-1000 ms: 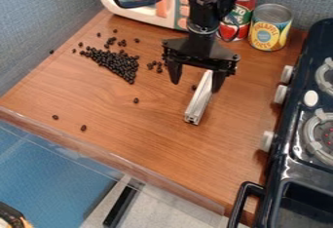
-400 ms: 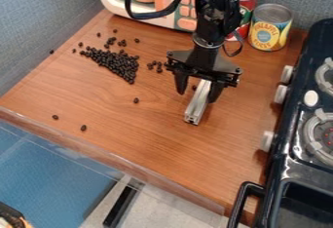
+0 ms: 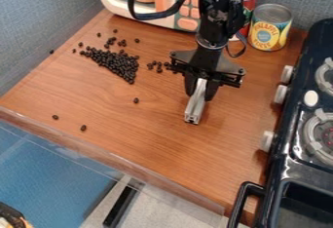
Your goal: Sweep into pile
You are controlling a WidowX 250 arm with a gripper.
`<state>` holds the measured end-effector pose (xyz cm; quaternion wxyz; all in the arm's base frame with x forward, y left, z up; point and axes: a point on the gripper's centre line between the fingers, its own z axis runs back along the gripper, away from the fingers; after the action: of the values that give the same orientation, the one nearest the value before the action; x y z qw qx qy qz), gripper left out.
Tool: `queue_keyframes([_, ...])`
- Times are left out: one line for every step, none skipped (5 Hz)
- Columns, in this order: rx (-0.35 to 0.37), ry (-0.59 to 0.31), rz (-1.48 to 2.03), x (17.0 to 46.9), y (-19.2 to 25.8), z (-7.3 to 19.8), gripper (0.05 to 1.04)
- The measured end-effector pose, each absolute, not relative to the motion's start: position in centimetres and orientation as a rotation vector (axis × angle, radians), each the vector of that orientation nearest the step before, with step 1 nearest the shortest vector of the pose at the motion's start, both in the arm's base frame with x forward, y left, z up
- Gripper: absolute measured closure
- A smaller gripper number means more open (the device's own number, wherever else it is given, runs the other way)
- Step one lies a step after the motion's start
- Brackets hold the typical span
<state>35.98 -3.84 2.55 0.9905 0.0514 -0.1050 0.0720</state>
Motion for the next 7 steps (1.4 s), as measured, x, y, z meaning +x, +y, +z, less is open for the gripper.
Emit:
queue_keyframes([0.109, -0.211, 0.137, 35.9, -3.7, 2.5, 0.749])
queue_keyframes([0.110, -0.214, 0.142, 35.9, -3.5, 2.4, 0.748])
queue_keyframes([0.114, -0.209, 0.139, 35.8, -3.0, 2.3, 0.749])
queue_keyframes([0.117, -0.208, 0.145, 35.9, -2.5, 2.4, 0.749])
queue_keyframes([0.120, -0.206, 0.147, 36.0, -2.0, 2.4, 0.749])
queue_keyframes([0.126, -0.203, 0.189, 36.1, -0.3, 2.5, 0.749])
queue_keyframes([0.137, -0.204, 0.192, 36.2, 0.0, 2.4, 0.748])
